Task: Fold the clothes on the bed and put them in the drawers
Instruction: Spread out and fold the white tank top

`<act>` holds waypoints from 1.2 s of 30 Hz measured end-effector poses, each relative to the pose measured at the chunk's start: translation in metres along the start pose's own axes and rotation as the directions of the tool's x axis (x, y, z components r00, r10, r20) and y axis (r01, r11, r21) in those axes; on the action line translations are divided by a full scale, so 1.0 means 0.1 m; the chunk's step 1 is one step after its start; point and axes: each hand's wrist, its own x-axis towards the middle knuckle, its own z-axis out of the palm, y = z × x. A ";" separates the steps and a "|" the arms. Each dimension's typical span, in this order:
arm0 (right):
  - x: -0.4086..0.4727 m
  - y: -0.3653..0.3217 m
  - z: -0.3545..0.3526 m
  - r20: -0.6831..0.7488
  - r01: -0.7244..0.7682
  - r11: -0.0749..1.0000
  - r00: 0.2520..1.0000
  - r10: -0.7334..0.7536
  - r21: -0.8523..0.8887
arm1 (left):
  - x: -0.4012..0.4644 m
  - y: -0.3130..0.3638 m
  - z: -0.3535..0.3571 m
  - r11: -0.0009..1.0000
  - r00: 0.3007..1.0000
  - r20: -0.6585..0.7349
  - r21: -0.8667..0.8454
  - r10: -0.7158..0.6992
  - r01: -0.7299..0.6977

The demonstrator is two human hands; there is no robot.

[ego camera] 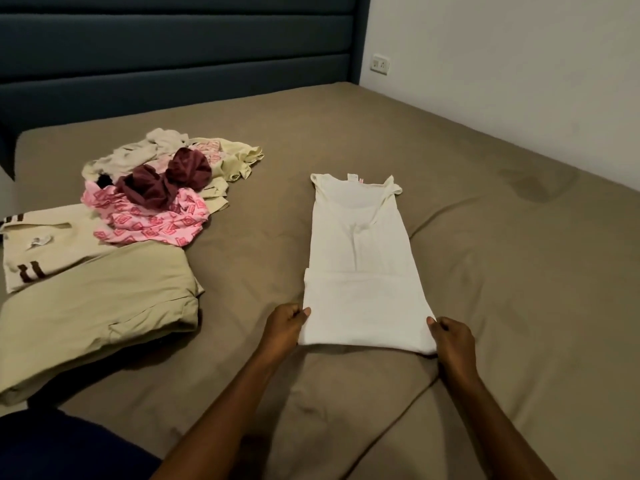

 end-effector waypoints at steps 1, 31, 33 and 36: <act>-0.13 0.00 -0.04 -0.019 0.029 0.999 0.999 -0.030 -0.015 | -0.07 0.04 -0.04 0.998 1.000 -0.002 0.056 0.003 -0.003; -1.86 0.26 -0.52 0.107 -0.040 0.999 0.994 0.037 0.032 | -1.31 -0.04 -0.43 0.826 0.901 0.205 0.513 -0.383 0.234; -1.89 0.30 -0.54 0.124 -0.041 0.998 0.992 0.035 0.041 | -1.34 -0.06 -0.42 0.834 0.886 0.207 0.474 -0.415 0.280; -1.95 0.32 -0.55 0.126 -0.039 0.998 0.991 0.034 0.040 | -1.41 -0.09 -0.42 0.848 0.872 0.188 0.394 -0.451 0.354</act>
